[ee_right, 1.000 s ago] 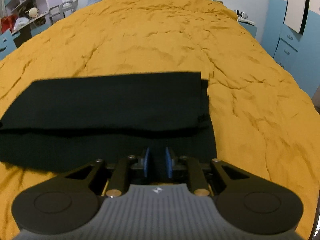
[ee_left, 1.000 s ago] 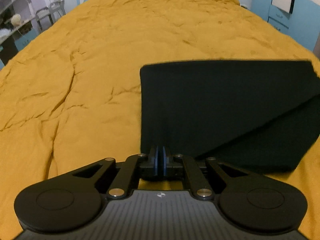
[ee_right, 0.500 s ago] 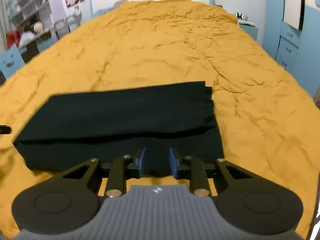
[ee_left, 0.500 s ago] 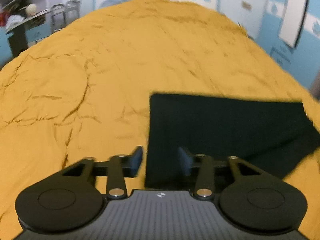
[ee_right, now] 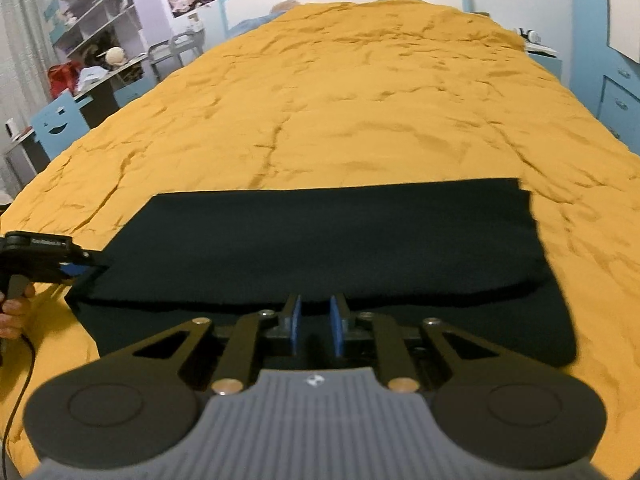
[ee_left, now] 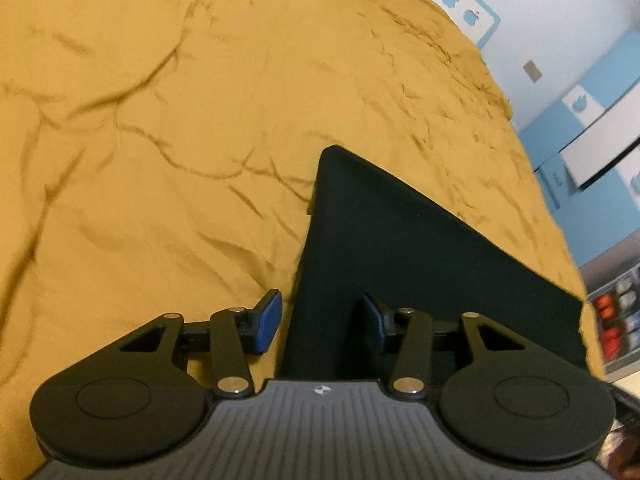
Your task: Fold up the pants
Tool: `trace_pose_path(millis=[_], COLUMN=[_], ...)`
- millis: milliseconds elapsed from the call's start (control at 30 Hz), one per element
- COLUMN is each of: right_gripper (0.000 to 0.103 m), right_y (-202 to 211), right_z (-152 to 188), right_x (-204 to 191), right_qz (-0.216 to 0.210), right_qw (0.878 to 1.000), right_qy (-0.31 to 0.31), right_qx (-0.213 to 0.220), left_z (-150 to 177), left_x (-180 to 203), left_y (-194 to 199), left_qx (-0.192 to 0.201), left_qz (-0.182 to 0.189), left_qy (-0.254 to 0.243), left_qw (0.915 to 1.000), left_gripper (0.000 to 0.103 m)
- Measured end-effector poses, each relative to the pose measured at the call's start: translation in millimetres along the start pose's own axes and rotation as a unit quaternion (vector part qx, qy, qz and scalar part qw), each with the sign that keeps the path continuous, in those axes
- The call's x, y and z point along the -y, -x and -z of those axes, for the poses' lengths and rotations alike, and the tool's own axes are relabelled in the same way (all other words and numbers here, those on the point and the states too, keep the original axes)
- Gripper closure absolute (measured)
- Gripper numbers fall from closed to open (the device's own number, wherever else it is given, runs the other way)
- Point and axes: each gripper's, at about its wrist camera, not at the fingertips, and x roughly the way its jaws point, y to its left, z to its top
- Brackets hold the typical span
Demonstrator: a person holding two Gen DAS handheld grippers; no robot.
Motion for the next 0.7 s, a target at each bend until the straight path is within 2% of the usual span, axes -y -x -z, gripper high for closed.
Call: trace_pose_path(millis=[67,167,333,533,700], right_gripper=[0.092,0.092,0.095,0.096,0.096], right_y=[-10,-21,-39,-52,-34], right_z=[-2,-3,-5,-3,-9], right_x=[-3,-4,-7,-13,-7], right_qz=[0.0,-0.002,0.005,0.023,0.016], right_qw=[1.0,1.0,1.0,0.998,0.999], right_qy=[0.003,0.001,0.011,0.033,0.019], right_qx=[-0.005,-0.008,-0.02,-0.042,-0.025], left_z=[-1,-6,-10,-14,-29], left_x=[-9,-15,-17,2,47], left_y=[-6,-12,-14,5,34], left_qx=[-0.003,-0.01,-0.005,0.026,0.051], left_qz=[0.02,0.044,0.057,0.052,0.052], left_qy=[0.023,0.043,0.056,0.057,0.038], left_qw=[0.9995,0.998,0.9968,0.9967,0.9966], left_gripper=[0.056,0.07,0.087,0.093,0.093])
